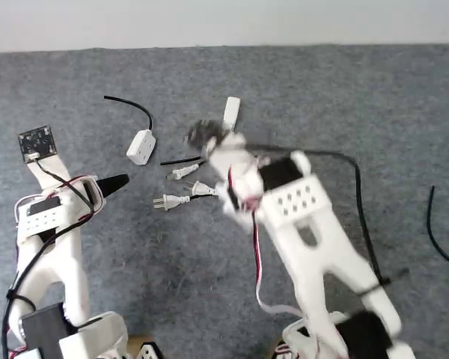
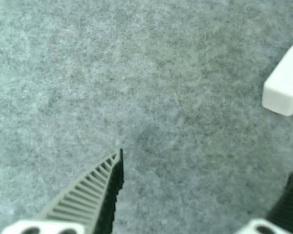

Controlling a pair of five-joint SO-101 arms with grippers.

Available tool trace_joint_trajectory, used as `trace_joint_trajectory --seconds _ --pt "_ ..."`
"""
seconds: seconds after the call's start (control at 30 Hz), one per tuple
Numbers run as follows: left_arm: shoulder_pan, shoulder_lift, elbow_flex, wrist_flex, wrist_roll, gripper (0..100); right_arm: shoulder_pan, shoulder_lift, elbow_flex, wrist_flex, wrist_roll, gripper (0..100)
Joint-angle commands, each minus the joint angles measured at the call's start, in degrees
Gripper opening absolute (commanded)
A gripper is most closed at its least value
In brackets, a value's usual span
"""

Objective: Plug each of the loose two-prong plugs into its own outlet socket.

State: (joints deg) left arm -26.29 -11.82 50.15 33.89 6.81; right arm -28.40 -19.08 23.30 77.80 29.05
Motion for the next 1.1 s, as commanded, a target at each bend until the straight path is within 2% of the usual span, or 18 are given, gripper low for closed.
trace_joint_trajectory --seconds 0.0,0.07,0.23,0.37,0.5,0.63,0.73,0.87,0.93,1.07 --pt "-3.78 -0.26 -5.23 0.0 5.54 47 -3.3 -12.0 11.16 -0.04 9.41 0.9" --pt "-4.57 0.18 -6.73 2.29 8.09 47 -3.38 -17.54 17.85 -2.33 14.95 0.9" --pt "-4.13 0.26 -6.81 2.37 8.18 47 -2.15 -27.56 30.24 -9.63 24.35 1.1" --pt "-2.29 0.26 -5.85 2.37 5.63 47 -2.24 -28.62 34.99 -12.62 27.08 1.5" --pt "-1.23 0.26 -5.58 2.37 4.4 47 -2.33 -25.89 36.48 -13.23 26.99 9.1" --pt "-0.97 0.26 -5.58 2.37 4.31 47 -2.68 -21.14 36.31 -19.65 22.42 15.5" --pt "-0.97 0.35 -5.58 2.37 4.31 47 -5.93 -17.45 36.13 -25.36 18.37 17.6" --pt "-0.97 0.35 -5.49 2.37 4.22 47 -8.57 -14.55 33.93 -26.33 14.95 17.7" --pt "-0.7 0.35 -5.41 2.37 3.78 47 -7.43 -15.25 32.44 -26.24 12.31 17.7" --pt "3.08 0.35 -3.65 2.29 -2.46 47 -2.77 -19.82 28.48 -23.87 5.63 17.2"
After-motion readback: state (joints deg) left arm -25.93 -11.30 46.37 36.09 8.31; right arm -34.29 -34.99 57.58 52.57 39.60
